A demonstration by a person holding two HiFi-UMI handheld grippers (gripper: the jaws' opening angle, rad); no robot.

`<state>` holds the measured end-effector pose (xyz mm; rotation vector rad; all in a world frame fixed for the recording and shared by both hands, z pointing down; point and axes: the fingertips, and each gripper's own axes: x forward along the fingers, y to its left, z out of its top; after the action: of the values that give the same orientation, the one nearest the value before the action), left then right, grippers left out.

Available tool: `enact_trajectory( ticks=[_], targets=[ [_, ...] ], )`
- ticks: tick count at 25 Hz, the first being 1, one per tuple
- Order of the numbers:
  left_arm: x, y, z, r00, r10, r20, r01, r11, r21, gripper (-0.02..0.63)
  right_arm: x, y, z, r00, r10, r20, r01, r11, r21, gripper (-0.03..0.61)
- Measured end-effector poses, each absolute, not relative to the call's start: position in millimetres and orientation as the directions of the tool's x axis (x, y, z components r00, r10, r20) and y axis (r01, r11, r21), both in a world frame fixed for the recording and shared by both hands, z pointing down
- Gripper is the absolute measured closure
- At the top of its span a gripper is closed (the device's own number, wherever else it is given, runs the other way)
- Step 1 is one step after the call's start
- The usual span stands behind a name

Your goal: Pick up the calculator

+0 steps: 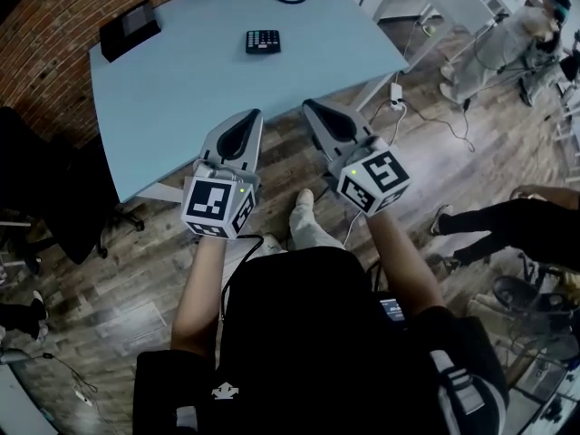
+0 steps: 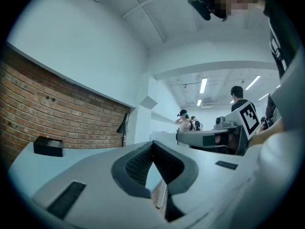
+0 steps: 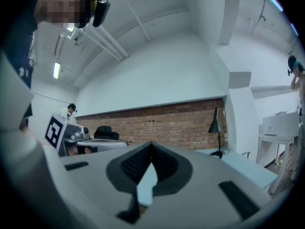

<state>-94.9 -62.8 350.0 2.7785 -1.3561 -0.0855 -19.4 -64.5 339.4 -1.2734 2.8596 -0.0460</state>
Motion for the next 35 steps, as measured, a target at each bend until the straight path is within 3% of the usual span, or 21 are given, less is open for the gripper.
enact_trajectory(
  ticks=[35],
  targets=[
    [-42, -208, 363, 0.528, -0.849, -0.024, -0.841, -0.527, 0.119, 0.604, 38, -224, 353, -0.753, -0.658, 0.011, -0.656, 0.750, -0.082, 0.574]
  ],
)
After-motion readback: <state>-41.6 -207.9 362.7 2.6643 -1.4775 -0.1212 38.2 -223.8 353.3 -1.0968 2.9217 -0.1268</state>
